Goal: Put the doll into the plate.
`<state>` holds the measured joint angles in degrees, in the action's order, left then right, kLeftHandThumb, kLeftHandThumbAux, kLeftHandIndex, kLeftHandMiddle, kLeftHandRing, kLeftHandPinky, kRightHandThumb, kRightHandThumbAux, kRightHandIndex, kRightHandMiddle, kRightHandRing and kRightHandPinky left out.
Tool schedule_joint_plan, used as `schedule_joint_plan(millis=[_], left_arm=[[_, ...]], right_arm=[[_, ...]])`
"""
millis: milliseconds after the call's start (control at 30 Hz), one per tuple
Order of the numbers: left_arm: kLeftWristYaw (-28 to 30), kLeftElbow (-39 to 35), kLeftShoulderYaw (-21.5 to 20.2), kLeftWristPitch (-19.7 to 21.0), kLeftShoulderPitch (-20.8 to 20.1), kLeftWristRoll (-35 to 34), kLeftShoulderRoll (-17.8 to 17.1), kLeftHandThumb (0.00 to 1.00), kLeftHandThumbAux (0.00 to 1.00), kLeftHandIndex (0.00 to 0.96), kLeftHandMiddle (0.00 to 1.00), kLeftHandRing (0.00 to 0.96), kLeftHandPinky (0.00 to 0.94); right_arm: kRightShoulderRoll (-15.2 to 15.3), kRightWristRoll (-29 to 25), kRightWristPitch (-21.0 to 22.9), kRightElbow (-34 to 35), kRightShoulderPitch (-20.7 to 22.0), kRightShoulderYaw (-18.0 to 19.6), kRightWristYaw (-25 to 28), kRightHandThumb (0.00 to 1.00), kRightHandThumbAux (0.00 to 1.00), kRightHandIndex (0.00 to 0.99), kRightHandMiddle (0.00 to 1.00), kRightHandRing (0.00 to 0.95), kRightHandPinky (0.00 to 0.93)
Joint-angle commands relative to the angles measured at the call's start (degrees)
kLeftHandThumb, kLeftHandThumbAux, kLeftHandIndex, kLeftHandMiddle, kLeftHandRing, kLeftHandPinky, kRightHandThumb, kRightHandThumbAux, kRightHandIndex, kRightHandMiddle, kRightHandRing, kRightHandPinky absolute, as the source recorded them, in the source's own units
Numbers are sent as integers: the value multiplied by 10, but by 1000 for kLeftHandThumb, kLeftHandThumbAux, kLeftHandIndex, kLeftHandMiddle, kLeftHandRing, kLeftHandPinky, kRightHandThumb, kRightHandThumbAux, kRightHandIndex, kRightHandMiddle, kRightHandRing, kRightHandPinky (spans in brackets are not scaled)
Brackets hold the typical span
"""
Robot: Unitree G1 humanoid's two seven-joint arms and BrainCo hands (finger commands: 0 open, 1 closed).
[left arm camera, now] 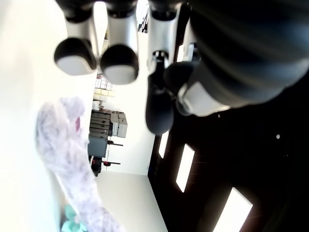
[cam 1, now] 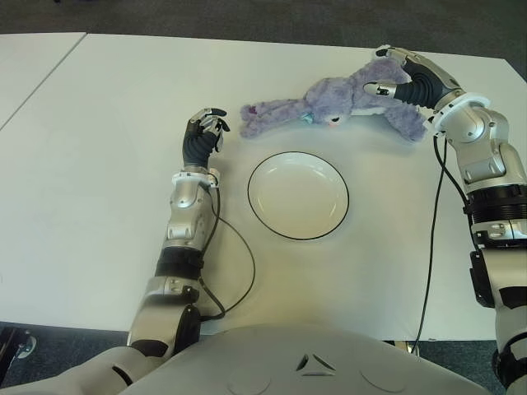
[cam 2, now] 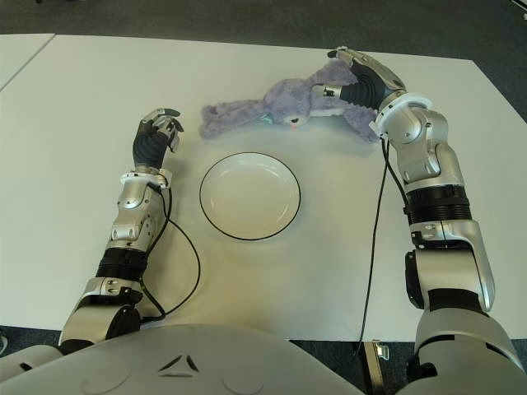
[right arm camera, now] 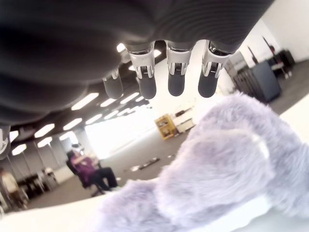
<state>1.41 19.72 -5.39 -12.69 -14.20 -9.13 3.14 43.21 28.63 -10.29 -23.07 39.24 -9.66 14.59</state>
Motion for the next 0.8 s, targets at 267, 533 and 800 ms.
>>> schedule_joint_plan(millis=[267, 533, 800], left_arm=[[3, 35, 6, 3, 69, 3, 18, 711, 705, 442, 885, 888, 871], [3, 37, 7, 3, 69, 4, 18, 710, 705, 441, 886, 888, 868], [4, 46, 8, -3, 67, 3, 20, 710, 705, 442, 887, 887, 869]], right_arm=[[38, 117, -63, -38, 37, -54, -52, 250, 231, 0, 0, 0, 0], [68, 218, -101, -50, 61, -95, -124, 268, 212, 0, 0, 0, 0], [80, 314, -109, -71, 95, -144, -176, 287, 181, 0, 0, 0, 0]])
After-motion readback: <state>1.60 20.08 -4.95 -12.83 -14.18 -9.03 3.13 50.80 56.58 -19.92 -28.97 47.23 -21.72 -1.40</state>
